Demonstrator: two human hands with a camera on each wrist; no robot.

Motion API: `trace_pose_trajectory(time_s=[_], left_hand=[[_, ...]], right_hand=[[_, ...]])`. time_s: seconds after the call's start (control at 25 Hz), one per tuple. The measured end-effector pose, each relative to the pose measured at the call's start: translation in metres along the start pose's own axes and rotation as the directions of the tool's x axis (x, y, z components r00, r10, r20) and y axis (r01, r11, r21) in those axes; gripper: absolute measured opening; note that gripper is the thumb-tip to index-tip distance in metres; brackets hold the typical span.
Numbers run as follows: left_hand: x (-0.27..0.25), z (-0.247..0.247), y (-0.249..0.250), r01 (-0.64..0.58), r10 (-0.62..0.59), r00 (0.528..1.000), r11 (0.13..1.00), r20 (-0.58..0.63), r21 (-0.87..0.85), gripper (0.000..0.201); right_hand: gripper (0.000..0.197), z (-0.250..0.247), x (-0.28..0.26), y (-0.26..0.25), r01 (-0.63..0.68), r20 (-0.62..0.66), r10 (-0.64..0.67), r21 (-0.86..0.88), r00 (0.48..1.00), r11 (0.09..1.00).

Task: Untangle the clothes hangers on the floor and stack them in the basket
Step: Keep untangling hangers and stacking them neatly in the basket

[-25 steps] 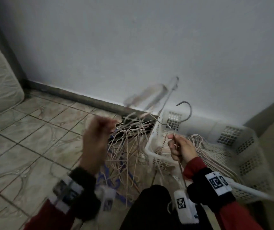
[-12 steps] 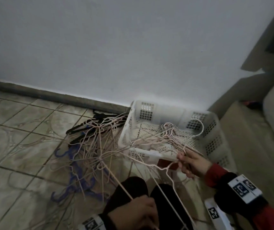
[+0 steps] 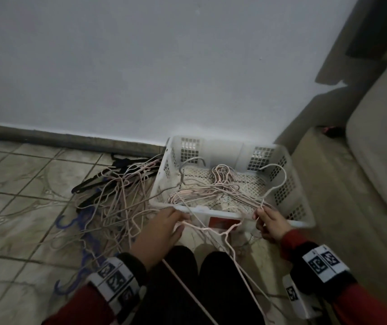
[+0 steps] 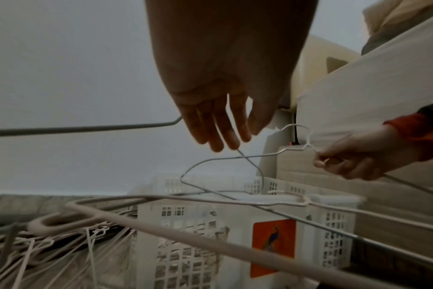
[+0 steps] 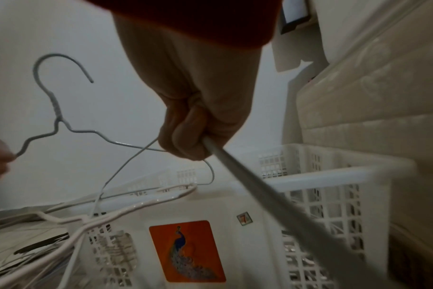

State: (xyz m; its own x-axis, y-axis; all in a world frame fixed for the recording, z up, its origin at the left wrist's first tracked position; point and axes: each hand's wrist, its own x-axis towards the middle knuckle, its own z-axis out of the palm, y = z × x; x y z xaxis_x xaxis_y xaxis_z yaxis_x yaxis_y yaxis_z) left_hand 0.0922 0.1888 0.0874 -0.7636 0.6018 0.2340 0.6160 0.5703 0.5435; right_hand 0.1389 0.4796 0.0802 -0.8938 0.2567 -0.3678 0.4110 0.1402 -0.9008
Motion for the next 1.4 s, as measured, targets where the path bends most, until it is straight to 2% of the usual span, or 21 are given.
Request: trace_pose_trajectory(time_s=[0.08, 0.16, 0.24, 0.28, 0.32, 0.4, 0.48, 0.6, 0.8, 0.88, 1.0, 1.12, 1.16, 1.24, 1.4], left_hand=[[0.013, 0.000, -0.004, -0.031, 0.036, 0.999, 0.987, -0.033, 0.158, 0.037], [0.027, -0.005, 0.001, -0.031, 0.066, 0.982, 0.980, -0.178, 0.195, 0.026], [0.038, -0.012, 0.004, -0.003, 0.087, 0.923, 0.976, -0.376, 0.217, 0.021], [0.042, -0.014, -0.001, 0.045, 0.051, 0.910, 0.975, -0.412, 0.218, 0.026], [0.044, -0.016, -0.006, 0.104, -0.016, 0.920, 0.973, -0.391, 0.205, 0.035], [0.047, -0.016, -0.022, 0.234, -0.188, 0.956, 0.953, -0.226, 0.194, 0.047], [0.048, -0.015, -0.033, 0.286, -0.262, 0.957, 0.924, -0.127, 0.252, 0.042], [0.054, -0.020, -0.034, 0.274, -0.246, 0.951, 0.951, -0.187, 0.141, 0.024], [0.071, -0.039, -0.021, 0.192, -0.196, 0.940, 0.980, -0.281, -0.040, 0.022], [0.077, -0.050, -0.018, 0.152, -0.156, 0.948, 0.988, -0.276, -0.037, 0.021], [0.081, -0.066, -0.014, 0.083, -0.094, 0.975, 0.994, -0.199, -0.064, 0.022], [0.079, -0.085, -0.009, 0.017, -0.035, 0.981, 0.995, -0.189, -0.097, 0.039], [0.079, -0.091, -0.006, 0.017, -0.040, 0.980, 0.993, -0.196, -0.117, 0.043], [0.079, -0.102, -0.002, 0.014, -0.039, 0.976, 0.993, -0.213, -0.118, 0.042], [0.082, -0.118, 0.013, -0.086, 0.060, 0.977, 0.989, -0.203, -0.122, 0.034]], right_hand=[[0.033, 0.001, -0.003, 0.003, 0.046, -0.045, -0.045, 0.018, 0.998, 0.999], [0.031, 0.003, -0.008, 0.003, 0.101, -0.083, -0.099, 0.019, 0.992, 0.995], [0.031, 0.003, -0.011, 0.005, 0.132, -0.097, -0.130, 0.009, 0.987, 0.991], [0.031, 0.002, -0.012, 0.006, 0.137, -0.101, -0.135, 0.011, 0.986, 0.990], [0.031, 0.000, -0.013, 0.007, 0.141, -0.108, -0.138, 0.018, 0.985, 0.990], [0.032, -0.004, -0.013, 0.009, 0.163, -0.120, -0.159, 0.022, 0.980, 0.986], [0.032, -0.008, -0.014, 0.008, 0.196, -0.138, -0.195, -0.011, 0.971, 0.981], [0.033, -0.011, -0.016, 0.004, 0.243, -0.126, -0.245, -0.038, 0.961, 0.969], [0.032, -0.020, -0.019, -0.009, 0.356, -0.114, -0.369, -0.121, 0.922, 0.927], [0.032, -0.026, -0.022, -0.014, 0.374, -0.097, -0.388, -0.136, 0.917, 0.918], [0.032, -0.036, -0.033, -0.028, 0.432, -0.077, -0.450, -0.177, 0.890, 0.884], [0.038, -0.043, -0.043, -0.042, 0.476, -0.091, -0.506, -0.228, 0.858, 0.849], [0.034, -0.044, -0.046, -0.046, 0.493, -0.096, -0.518, -0.198, 0.850, 0.847], [0.026, -0.045, -0.050, -0.052, 0.524, -0.095, -0.537, -0.128, 0.838, 0.842], [0.029, -0.047, -0.056, -0.061, 0.564, -0.085, -0.575, -0.120, 0.814, 0.817]])
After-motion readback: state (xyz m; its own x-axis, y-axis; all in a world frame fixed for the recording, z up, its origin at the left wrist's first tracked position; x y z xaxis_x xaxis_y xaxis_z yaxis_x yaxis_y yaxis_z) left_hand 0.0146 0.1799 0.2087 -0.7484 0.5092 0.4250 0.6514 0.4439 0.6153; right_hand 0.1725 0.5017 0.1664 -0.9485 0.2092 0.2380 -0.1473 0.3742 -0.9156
